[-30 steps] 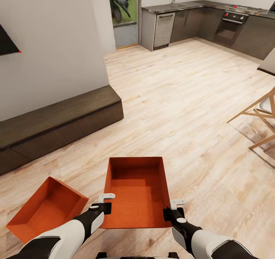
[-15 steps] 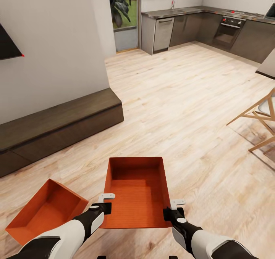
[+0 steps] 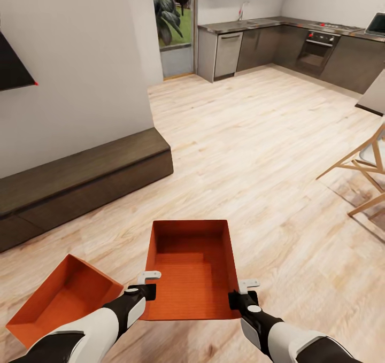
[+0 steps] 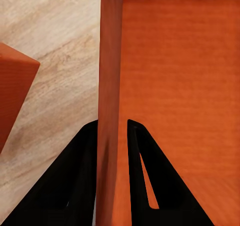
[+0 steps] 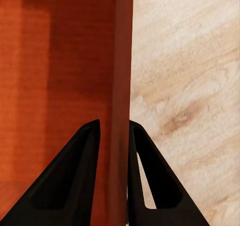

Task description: Move the two storage containers from the living room to the garage. In the garage, place one container on the floor and stack the other container on top of it (either order is fine).

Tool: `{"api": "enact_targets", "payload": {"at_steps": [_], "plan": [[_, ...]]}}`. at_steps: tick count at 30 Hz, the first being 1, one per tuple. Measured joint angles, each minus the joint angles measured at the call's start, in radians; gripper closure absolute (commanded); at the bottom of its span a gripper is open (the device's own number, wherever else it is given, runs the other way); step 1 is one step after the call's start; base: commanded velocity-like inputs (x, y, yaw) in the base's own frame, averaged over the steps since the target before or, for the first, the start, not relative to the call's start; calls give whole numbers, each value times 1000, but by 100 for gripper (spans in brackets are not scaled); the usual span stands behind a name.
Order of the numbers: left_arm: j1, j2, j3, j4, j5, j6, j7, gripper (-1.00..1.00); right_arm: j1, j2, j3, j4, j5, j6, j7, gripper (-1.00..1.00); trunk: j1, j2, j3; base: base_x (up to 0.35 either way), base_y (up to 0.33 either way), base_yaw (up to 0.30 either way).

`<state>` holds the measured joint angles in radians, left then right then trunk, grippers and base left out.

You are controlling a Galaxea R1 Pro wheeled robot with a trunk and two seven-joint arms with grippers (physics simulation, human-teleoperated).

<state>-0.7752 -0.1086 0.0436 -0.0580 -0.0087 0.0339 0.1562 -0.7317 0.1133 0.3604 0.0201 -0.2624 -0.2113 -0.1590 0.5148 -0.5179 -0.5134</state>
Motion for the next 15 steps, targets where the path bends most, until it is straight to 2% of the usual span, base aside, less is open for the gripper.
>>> {"api": "enact_targets", "payload": {"at_steps": [15], "plan": [[0, 0, 0, 0, 1, 0, 0, 100, 0, 0, 0, 0, 0, 0, 0, 100, 0, 0, 25, 0, 0, 0]]}}
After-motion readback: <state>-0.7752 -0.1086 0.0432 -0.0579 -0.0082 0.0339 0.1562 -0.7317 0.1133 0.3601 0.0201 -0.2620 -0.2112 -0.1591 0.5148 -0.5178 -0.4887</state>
